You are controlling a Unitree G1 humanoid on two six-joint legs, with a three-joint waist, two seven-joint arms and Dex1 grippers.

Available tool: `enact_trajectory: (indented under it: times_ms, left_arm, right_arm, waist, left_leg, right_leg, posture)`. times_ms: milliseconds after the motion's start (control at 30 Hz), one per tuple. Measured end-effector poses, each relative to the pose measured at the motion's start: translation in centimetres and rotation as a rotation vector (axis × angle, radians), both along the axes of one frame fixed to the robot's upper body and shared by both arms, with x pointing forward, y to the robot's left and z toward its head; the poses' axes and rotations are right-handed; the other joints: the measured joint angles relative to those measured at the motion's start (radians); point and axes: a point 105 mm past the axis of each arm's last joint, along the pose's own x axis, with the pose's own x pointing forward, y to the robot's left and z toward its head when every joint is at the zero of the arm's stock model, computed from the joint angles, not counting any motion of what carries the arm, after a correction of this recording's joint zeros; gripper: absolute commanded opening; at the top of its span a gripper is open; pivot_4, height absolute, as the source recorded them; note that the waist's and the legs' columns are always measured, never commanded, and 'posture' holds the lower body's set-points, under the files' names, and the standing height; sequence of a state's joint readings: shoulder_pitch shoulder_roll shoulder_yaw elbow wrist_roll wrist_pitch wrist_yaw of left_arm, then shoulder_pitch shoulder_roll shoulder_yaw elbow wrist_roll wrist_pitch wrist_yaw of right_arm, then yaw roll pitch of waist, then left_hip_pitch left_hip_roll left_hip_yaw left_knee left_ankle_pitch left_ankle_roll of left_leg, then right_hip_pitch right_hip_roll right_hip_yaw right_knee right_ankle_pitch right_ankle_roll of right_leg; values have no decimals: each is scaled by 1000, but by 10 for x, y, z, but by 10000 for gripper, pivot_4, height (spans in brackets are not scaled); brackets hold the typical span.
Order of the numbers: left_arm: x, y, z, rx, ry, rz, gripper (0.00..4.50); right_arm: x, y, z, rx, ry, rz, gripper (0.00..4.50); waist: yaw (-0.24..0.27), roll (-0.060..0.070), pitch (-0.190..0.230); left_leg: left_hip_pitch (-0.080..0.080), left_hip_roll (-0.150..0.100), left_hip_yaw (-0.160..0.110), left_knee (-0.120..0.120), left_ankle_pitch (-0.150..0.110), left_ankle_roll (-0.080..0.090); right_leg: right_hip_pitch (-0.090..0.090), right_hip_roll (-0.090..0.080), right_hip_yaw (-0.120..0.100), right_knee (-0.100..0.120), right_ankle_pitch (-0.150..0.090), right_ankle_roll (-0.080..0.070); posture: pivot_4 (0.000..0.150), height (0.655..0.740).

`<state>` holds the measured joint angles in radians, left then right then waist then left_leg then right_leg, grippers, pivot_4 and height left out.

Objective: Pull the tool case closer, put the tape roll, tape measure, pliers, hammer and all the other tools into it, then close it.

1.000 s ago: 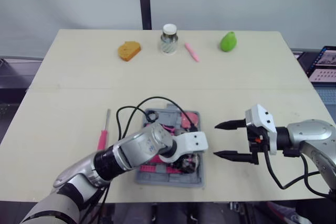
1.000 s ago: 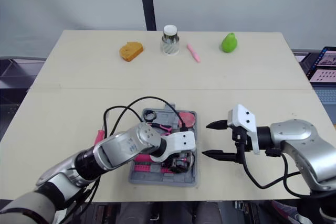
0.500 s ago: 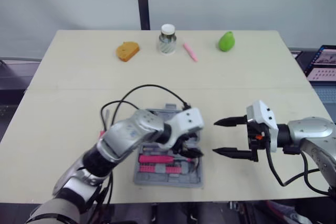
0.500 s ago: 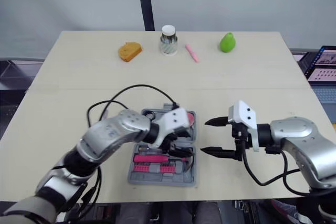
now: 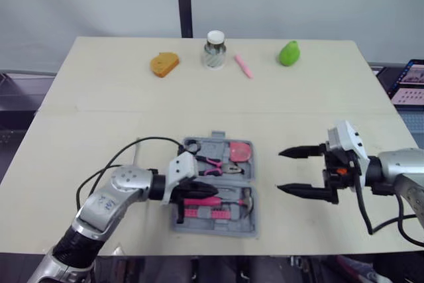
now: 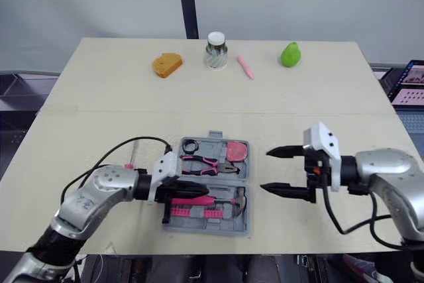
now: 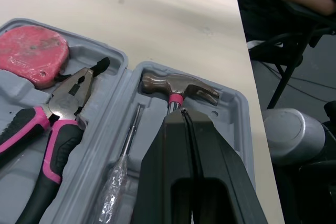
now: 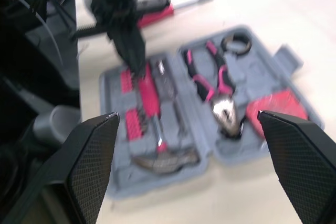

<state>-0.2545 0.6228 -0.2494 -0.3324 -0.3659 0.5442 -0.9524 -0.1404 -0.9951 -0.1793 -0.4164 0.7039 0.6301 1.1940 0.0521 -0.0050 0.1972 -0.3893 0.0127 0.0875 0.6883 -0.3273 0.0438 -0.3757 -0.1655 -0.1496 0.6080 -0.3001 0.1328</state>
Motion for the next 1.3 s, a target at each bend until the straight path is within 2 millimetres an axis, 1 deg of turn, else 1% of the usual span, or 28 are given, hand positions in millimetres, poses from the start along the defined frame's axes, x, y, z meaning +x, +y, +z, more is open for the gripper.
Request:
enact_trajectory:
  times_ms: [67, 133, 267, 400, 667, 867, 1133, 1300]
  left_arm:
    - [2, 1, -1, -3, -15, -5, 526]
    - [4, 4, -7, 5, -28, -2, 526]
    - [3, 6, -15, 21, -33, -15, 526]
    - [-2, 2, -25, 29, -30, -50, 526]
    - [-2, 1, -45, 82, -24, -63, 526]
    - [-2, 0, -48, 98, -34, -60, 526]
    - [-2, -5, -45, 64, -11, -54, 526]
    - [0, -3, -44, 65, -11, -40, 526]
  right_arm:
    - [-4, -5, -1, -16, 12, 6, 45000]
    - [-13, -11, -5, -60, 45, 32, 45000]
    - [-20, -14, -7, -97, 44, 65, 45000]
    - [-20, -15, -4, -118, 9, 79, 45000]
    - [-17, -14, 1, -126, -27, 89, 45000]
    - [-17, -13, 1, -127, -31, 90, 45000]
    - [-17, -14, 1, -127, -30, 90, 45000]
    - [-17, -14, 1, -127, -30, 90, 45000]
  waist:
    - [-2, 1, 0]
    - [-3, 1, 0]
    - [-3, 1, 0]
    - [-2, 1, 0]
    - [-2, 1, 0]
    - [-3, 1, 0]
    - [-3, 1, 0]
    - [-3, 1, 0]
  left_leg:
    - [1, 0, 1, 0, 0, 0]
    - [1, 0, 1, -1, 0, 0]
    - [1, 0, 1, -1, 0, 0]
    - [1, 0, 1, 0, 0, 0]
    - [1, 0, 1, 0, 0, 0]
    - [1, 0, 1, 0, 0, 0]
    - [1, 0, 1, 0, 0, 0]
    - [1, 0, 1, 0, 0, 0]
  right_leg:
    - [0, 0, 0, 0, 0, 0]
    - [0, 0, 0, 0, 0, 0]
    - [0, 0, 1, 0, 0, 0]
    - [0, 0, 1, 0, 0, 0]
    - [0, 0, 1, 0, 0, 0]
    - [0, 0, 1, 0, 0, 0]
    - [0, 0, 1, 0, 0, 0]
    - [0, 0, 1, 0, 0, 0]
  posture:
    - [1500, 7400]
    - [1500, 7400]
    - [1500, 7400]
    - [1500, 7400]
    - [1500, 7400]
    - [1500, 7400]
    - [1500, 7400]
    - [1500, 7400]
